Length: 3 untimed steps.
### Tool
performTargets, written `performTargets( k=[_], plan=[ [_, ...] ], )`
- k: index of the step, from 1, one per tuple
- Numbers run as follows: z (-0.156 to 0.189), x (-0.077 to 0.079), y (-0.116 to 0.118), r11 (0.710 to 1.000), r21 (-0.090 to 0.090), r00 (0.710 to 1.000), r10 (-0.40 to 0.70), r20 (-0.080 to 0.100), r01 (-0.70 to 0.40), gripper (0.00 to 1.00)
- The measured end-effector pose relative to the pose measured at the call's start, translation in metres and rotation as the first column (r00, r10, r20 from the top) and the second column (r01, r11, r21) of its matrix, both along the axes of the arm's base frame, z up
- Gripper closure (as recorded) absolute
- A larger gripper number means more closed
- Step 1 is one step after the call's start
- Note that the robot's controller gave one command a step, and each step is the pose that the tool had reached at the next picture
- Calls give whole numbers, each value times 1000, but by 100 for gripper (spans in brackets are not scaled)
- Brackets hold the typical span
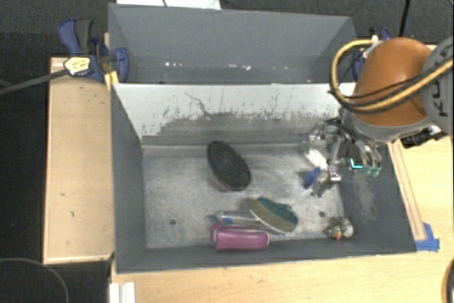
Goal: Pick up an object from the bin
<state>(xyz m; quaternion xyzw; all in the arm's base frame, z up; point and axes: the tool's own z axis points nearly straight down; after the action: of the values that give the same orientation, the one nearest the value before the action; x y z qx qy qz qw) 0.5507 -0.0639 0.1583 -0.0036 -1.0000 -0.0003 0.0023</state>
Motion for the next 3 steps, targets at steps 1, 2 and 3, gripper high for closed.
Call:
performTargets(
  k=[1, 2, 3],
  plan=[
    [-82, -43, -57, 997, 0, 997, 72, 18, -72, 0],
    [-49, 14, -71, 989, 0, 989, 146, 9, -146, 0],
    [-87, -10, -67, 972, 7, 972, -234, 9, 234, 0]
  ],
)
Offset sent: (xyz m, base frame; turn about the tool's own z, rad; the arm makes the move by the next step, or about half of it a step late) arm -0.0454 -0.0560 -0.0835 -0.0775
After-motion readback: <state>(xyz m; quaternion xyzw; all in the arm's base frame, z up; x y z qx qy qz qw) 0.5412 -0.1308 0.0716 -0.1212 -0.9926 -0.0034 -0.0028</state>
